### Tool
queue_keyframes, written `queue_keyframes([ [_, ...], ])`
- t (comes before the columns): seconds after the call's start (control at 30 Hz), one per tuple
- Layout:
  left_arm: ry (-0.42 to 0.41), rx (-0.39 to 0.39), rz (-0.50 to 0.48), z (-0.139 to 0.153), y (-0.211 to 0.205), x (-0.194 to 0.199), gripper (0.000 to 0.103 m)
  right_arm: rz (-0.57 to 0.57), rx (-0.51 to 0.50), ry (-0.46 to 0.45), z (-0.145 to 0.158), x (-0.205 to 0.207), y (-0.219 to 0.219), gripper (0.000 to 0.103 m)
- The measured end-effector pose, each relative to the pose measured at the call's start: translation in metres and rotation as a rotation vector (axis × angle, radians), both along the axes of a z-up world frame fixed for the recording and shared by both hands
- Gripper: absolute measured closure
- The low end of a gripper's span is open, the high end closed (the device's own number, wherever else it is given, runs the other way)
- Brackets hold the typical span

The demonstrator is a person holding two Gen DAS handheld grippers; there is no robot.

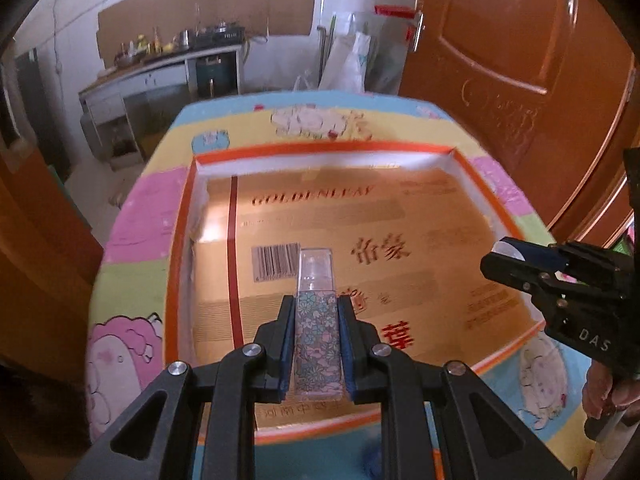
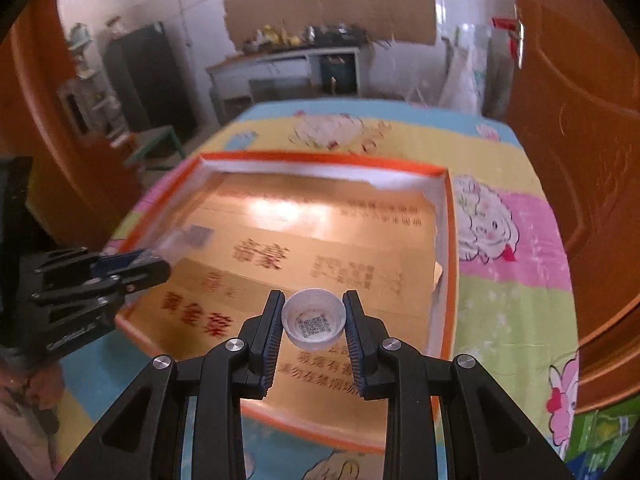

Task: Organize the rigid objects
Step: 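Carry the white cap and patterned tube into the cardboard tray and release both, then move both open tools back from the tray toward the remaining items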

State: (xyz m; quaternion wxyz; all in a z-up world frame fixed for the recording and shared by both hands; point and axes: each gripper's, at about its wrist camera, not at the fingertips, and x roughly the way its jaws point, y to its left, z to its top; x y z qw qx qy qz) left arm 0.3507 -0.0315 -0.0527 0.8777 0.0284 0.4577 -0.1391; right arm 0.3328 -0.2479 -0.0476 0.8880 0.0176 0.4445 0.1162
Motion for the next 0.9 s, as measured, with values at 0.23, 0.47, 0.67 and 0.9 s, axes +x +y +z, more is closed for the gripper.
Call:
queue_keyframes([
  [0.23, 0.033, -0.005, 0.008, -0.02, 0.004, 0.01, 0.083, -0.013, -0.062, 0.056, -0.022, 0.007, 0.007, 0.073],
  [0.47, -0.031, 0.047, -0.066, -0.025, -0.002, 0.005, 0.08, -0.028, -0.142, 0.054, -0.03, 0.009, 0.011, 0.058],
  [0.67, -0.022, 0.043, -0.065, -0.028, 0.001, 0.004, 0.028, -0.044, -0.14, 0.028, -0.028, 0.003, 0.007, 0.041],
  [0.9, -0.108, -0.008, -0.044, 0.003, 0.011, -0.022, 0.028, -0.112, -0.081, -0.082, 0.007, -0.028, -0.007, 0.041],
])
